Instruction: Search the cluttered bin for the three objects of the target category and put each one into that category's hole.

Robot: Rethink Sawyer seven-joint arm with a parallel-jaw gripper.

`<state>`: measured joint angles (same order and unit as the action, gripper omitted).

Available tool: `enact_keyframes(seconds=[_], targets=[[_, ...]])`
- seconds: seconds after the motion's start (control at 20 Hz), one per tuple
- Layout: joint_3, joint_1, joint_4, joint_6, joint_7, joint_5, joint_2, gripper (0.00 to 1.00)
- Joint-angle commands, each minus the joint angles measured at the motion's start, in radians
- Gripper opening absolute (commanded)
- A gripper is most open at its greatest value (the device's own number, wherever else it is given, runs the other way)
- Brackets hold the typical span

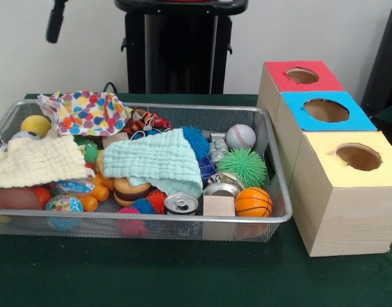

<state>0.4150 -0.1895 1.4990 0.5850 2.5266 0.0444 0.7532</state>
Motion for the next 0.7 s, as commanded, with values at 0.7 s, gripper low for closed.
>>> enact_keyframes(seconds=[0.7], targets=[[-0.041,0.131,0.150,-0.181,0.108,-0.133,-0.203,0.00]])
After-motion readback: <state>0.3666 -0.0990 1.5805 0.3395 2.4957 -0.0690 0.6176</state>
